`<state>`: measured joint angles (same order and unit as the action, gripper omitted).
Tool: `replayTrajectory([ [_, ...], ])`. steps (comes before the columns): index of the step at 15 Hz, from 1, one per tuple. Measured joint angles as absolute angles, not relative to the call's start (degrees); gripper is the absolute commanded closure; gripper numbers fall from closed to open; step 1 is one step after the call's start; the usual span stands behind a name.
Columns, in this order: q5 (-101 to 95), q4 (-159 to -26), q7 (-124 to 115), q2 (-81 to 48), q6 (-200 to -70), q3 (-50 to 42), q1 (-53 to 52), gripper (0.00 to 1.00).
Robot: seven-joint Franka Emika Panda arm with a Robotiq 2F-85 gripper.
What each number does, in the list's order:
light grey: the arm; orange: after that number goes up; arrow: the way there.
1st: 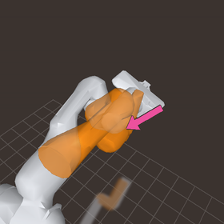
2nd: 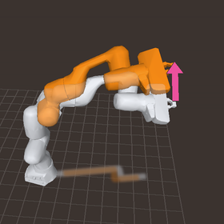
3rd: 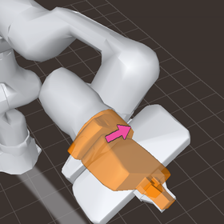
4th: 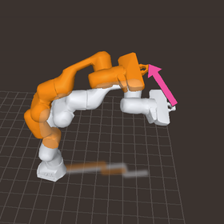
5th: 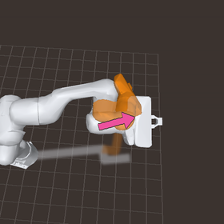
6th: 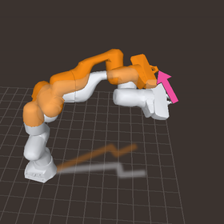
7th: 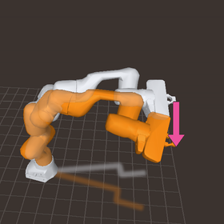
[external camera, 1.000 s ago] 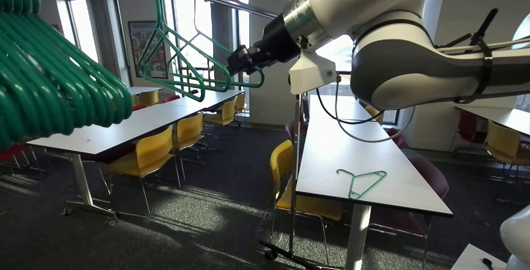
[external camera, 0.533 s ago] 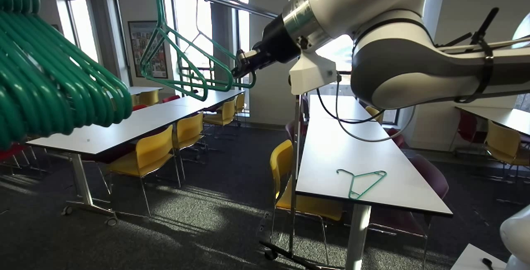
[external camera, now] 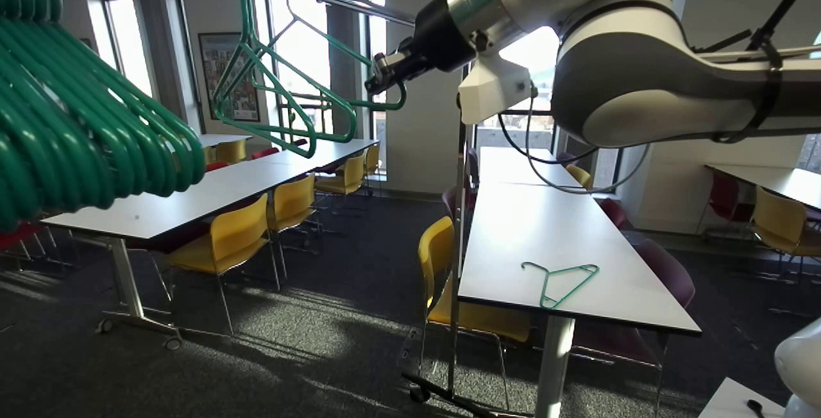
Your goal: Remove the coat hanger from the rack
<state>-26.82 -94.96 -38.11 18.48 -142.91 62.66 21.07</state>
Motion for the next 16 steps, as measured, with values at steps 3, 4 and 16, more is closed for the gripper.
replayTrajectory([
  [3,-27.13,-93.49,-36.99,19.68,-140.42,60.76,21.09,0.98],
  [4,-27.13,-93.32,-36.88,20.04,-139.18,59.82,21.07,0.98],
  [16,-28.44,-95.26,-34.95,20.06,-130.16,42.92,14.38,0.98],
])
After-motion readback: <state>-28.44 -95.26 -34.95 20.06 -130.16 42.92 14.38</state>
